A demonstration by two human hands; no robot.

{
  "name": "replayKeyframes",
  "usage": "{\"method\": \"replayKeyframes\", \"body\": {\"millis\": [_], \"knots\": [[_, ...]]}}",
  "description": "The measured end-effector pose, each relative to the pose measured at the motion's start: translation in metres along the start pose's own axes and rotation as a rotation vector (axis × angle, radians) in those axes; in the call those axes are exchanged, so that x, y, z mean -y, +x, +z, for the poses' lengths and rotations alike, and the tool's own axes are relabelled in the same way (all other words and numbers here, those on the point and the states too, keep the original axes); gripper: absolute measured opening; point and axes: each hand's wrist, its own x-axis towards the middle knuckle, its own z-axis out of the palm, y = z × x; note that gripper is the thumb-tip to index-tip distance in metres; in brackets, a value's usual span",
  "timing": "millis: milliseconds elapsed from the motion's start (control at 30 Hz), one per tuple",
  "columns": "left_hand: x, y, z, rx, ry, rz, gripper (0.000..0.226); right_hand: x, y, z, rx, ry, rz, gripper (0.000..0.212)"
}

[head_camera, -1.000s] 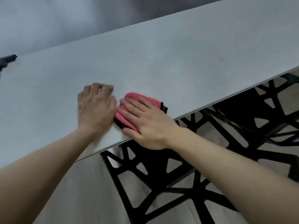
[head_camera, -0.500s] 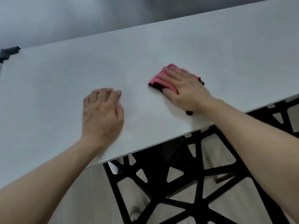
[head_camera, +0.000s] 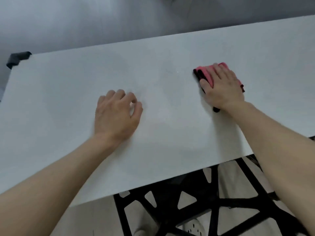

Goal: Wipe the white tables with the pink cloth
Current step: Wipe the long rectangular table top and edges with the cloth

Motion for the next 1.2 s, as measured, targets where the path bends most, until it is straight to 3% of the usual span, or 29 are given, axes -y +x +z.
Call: {"method": "replayKeyframes", "body": {"millis": [33,67,100,200,267,300,400,433,467,500,600,667,700,800,867,900,1000,1067,1100,1200], "knots": [[0.002,0.015,0.005,-0.009,0.014,-0.008,0.040,0.016,0.000,0.007,-0.027,0.010,0.086,0.078],[0.004,0.028,0.011,-0.009,0.031,-0.020,0.042,0.039,-0.013,0.015,-0.036,-0.006,0.056,0.078],[0.006,0.037,0.017,0.000,0.043,-0.045,0.044,0.062,-0.034,0.021,-0.022,-0.013,-0.093,0.076],[0.008,0.040,0.030,-0.006,0.106,-0.105,0.043,0.087,-0.096,0.020,0.118,-0.021,-0.824,0.068],[0.006,0.038,0.032,-0.017,0.132,-0.088,0.041,0.064,-0.052,0.011,0.113,-0.073,-1.009,0.063],[0.006,0.037,0.032,-0.014,0.135,-0.084,0.041,0.048,-0.012,0.011,0.097,-0.078,-0.905,0.063],[0.008,0.039,0.031,-0.012,0.147,-0.093,0.042,0.011,0.096,0.001,0.045,-0.028,-0.221,0.077],[0.007,0.039,0.031,-0.010,0.146,-0.097,0.042,0.016,0.104,0.003,0.030,-0.004,-0.108,0.082],[0.006,0.039,0.030,-0.005,0.143,-0.101,0.041,0.030,0.091,0.008,0.027,-0.006,-0.118,0.083],[0.006,0.039,0.030,0.000,0.139,-0.102,0.040,0.049,0.064,0.015,0.029,-0.010,-0.259,0.082],[0.008,0.037,0.028,0.002,0.137,-0.095,0.039,0.075,-0.034,0.020,0.145,0.034,-1.032,0.067],[0.007,0.036,0.027,0.000,0.129,-0.098,0.039,0.062,-0.015,0.016,0.172,-0.001,-1.278,0.060],[0.006,0.036,0.027,-0.002,0.126,-0.101,0.039,0.052,0.022,0.018,0.133,0.015,-1.204,0.058],[0.006,0.037,0.027,-0.004,0.116,-0.112,0.038,0.034,0.134,0.009,0.051,0.024,-0.469,0.069],[0.004,0.037,0.027,-0.001,0.102,-0.125,0.038,0.057,0.134,0.015,0.029,0.046,-0.192,0.074],[0.005,0.037,0.026,0.003,0.094,-0.130,0.038,0.080,0.107,0.021,0.023,0.040,-0.269,0.074],[0.005,0.034,0.022,0.007,0.051,-0.139,0.047,0.108,0.017,0.028,0.131,0.064,-1.013,0.070],[0.004,0.035,0.023,0.011,0.047,-0.162,0.053,0.090,0.049,0.025,0.095,0.032,-1.228,0.062],[0.004,0.036,0.024,0.014,0.060,-0.174,0.053,0.076,0.090,0.025,0.049,0.026,-1.148,0.060],[0.006,0.037,0.027,0.039,0.093,-0.195,0.054,0.051,0.189,0.010,0.019,0.043,-0.361,0.067]]}}
